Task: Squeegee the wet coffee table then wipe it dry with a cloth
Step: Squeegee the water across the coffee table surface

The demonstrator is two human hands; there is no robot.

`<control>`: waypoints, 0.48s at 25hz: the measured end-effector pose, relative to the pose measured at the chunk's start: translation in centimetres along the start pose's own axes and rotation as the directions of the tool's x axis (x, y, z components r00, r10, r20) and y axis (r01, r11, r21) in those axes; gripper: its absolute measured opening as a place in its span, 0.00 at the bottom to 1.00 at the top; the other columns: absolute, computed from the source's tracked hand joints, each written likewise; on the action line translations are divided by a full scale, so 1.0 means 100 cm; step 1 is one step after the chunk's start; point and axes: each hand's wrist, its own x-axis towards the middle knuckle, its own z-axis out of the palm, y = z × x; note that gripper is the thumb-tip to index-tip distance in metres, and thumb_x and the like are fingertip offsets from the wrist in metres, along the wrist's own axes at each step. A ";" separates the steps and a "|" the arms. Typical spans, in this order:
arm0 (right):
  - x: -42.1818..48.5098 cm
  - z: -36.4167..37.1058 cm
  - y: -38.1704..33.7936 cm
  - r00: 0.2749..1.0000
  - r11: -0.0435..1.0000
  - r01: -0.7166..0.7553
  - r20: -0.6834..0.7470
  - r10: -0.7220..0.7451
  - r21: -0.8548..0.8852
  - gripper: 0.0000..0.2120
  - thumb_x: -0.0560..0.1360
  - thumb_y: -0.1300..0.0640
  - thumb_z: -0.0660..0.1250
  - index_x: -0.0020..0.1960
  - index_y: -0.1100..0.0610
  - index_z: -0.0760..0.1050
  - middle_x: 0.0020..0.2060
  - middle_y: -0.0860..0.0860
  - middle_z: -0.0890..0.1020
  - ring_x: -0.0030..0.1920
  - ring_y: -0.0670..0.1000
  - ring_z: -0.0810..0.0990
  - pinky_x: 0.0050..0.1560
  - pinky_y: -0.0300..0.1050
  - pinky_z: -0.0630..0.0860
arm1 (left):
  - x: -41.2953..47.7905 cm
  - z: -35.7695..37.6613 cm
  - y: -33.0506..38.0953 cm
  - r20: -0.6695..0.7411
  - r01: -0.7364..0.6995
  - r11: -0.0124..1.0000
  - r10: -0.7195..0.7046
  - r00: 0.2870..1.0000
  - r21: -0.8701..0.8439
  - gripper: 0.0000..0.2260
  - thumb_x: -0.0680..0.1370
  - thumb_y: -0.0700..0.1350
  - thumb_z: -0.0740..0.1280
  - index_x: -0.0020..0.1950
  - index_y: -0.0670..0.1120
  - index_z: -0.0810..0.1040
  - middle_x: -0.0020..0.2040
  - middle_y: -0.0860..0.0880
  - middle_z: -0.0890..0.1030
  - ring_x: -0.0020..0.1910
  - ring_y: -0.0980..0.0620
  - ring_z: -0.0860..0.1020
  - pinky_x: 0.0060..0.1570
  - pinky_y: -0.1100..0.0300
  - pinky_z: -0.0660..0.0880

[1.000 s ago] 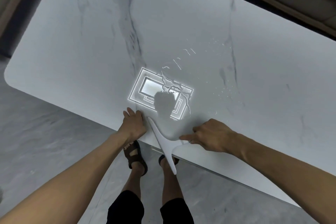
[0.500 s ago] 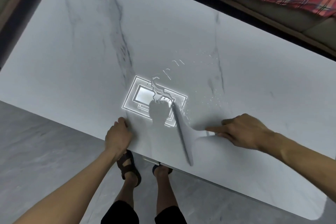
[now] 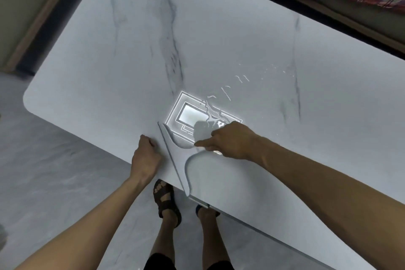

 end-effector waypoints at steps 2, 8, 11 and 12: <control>-0.017 -0.003 0.028 0.990 0.987 -0.139 -0.024 0.141 0.083 0.19 0.83 0.45 0.49 0.72 0.32 0.59 0.49 0.48 0.80 0.49 0.56 0.80 0.39 0.45 0.68 | -0.005 0.010 0.012 0.044 -0.038 0.999 0.038 0.998 -0.008 0.10 0.71 0.32 0.56 0.47 0.46 0.64 0.46 0.44 0.73 0.42 0.42 0.75 0.31 0.54 0.69; -0.116 0.017 0.085 0.855 0.822 -0.489 -0.028 0.518 0.294 0.19 0.81 0.41 0.44 0.71 0.31 0.60 0.43 0.46 0.78 0.46 0.55 0.79 0.42 0.48 0.73 | -0.006 0.033 0.051 0.114 -0.161 0.949 0.135 0.984 0.270 0.10 0.73 0.32 0.56 0.51 0.39 0.70 0.61 0.37 0.69 0.61 0.37 0.70 0.57 0.46 0.73; -0.174 0.028 0.092 0.773 0.742 -0.603 -0.014 0.634 0.293 0.19 0.82 0.41 0.43 0.71 0.30 0.58 0.42 0.44 0.79 0.44 0.53 0.79 0.39 0.46 0.70 | -0.012 0.037 0.074 0.093 -0.260 0.936 0.244 0.965 0.239 0.04 0.78 0.38 0.55 0.46 0.44 0.67 0.47 0.47 0.72 0.46 0.45 0.75 0.44 0.54 0.71; -0.189 0.028 0.093 0.747 0.718 -0.636 -0.007 0.665 0.285 0.19 0.82 0.42 0.43 0.70 0.29 0.58 0.43 0.43 0.80 0.44 0.53 0.79 0.38 0.46 0.69 | -0.013 0.036 0.084 0.108 -0.281 0.930 0.262 0.959 0.237 0.04 0.80 0.41 0.54 0.46 0.45 0.67 0.44 0.48 0.73 0.43 0.45 0.75 0.42 0.55 0.70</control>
